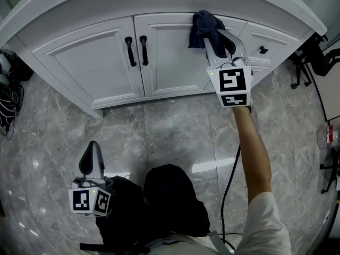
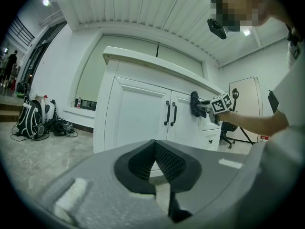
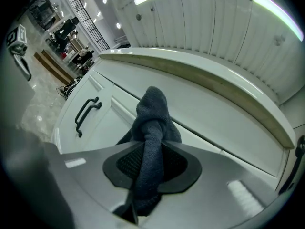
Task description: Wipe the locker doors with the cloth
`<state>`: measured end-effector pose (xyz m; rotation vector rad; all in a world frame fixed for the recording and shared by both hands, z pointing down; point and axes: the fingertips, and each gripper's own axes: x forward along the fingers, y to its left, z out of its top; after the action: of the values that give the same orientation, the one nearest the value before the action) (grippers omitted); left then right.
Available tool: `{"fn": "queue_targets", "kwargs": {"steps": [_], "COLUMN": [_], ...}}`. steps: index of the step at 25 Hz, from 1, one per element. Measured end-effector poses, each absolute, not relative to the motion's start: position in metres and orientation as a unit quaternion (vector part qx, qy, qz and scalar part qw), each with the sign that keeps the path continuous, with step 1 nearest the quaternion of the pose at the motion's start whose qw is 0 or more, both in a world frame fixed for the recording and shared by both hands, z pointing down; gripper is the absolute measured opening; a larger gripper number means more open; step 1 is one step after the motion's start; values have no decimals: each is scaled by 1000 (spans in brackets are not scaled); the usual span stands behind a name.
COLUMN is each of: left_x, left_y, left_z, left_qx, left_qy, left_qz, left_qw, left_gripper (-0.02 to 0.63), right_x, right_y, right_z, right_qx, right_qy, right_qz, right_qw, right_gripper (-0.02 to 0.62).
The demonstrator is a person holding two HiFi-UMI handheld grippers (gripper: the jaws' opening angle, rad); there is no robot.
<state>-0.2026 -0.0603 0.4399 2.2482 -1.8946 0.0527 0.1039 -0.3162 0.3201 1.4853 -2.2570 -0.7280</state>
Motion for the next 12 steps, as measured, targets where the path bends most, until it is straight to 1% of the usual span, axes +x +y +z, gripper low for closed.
{"fn": "queue_targets", "kwargs": {"steps": [8,12], "left_x": [-194,-195], "left_y": [-63,-63], "left_z": [440,440], "left_qx": [764,764], "left_qy": [-637,-637], "left_qz": [17,17], "left_qw": [100,99], "left_gripper": [2,2], "right_x": [142,151], "right_y": [-322,-322], "right_z": [322,328], "right_qx": [555,570], "right_qy": [-777,-768], "right_qz": [-243,-240], "right_qw": [170,165], "right_gripper": [83,83]}}
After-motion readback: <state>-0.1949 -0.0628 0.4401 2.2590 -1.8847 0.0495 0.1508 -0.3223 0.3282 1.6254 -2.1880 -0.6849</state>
